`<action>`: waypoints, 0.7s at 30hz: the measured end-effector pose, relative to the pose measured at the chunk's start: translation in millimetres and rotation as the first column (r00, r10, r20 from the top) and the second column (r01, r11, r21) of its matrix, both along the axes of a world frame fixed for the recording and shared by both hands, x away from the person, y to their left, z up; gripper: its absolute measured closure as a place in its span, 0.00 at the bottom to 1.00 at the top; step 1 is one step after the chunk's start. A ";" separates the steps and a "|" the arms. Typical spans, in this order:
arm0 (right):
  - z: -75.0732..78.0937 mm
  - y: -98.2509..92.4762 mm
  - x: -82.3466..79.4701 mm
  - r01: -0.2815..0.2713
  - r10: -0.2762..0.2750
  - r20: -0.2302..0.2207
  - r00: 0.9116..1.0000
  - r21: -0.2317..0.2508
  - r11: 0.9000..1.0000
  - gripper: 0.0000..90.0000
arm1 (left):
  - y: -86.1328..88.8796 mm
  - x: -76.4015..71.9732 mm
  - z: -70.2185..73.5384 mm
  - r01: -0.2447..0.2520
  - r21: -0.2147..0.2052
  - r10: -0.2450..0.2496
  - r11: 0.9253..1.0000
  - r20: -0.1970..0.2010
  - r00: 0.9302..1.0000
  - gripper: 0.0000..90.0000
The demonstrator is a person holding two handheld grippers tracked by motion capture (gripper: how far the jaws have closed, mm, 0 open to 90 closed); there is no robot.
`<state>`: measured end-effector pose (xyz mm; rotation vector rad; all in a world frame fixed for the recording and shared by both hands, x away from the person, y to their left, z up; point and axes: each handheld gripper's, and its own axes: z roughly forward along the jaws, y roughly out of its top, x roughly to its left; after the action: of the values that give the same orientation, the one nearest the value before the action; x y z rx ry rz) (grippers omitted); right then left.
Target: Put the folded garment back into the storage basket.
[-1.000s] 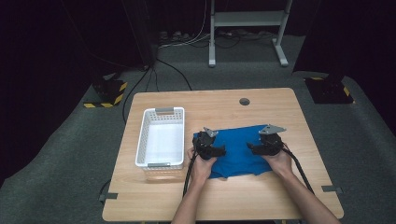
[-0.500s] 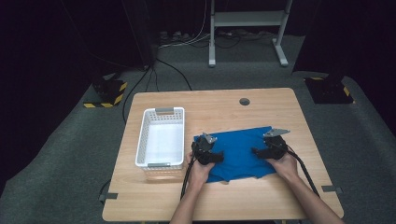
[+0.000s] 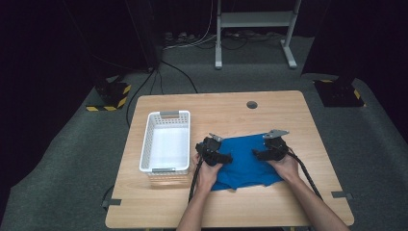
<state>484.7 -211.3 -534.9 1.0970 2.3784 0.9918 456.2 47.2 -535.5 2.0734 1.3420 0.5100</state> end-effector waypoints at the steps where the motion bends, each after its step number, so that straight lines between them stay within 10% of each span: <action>1: 0.1 -3.0 0.2 0.000 0.000 0.001 1.000 0.005 1.000 0.25 | 0.9 -0.8 -0.1 0.006 0.002 -0.006 1.000 0.002 1.000 0.05; 12: 12.2 -8.2 -4.8 0.010 -0.009 0.081 0.997 -0.011 1.000 0.26 | -5.8 2.8 5.7 0.024 0.003 -0.024 1.000 0.023 0.999 0.05; 21: -0.6 -16.4 2.1 0.020 -0.020 0.011 1.000 0.003 1.000 0.24 | -0.1 0.6 -3.4 0.036 -0.022 -0.035 0.999 0.040 0.999 0.05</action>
<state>486.8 -227.6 -535.6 1.1112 2.3540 0.9924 456.8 47.0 -538.9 2.0543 1.2804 0.5160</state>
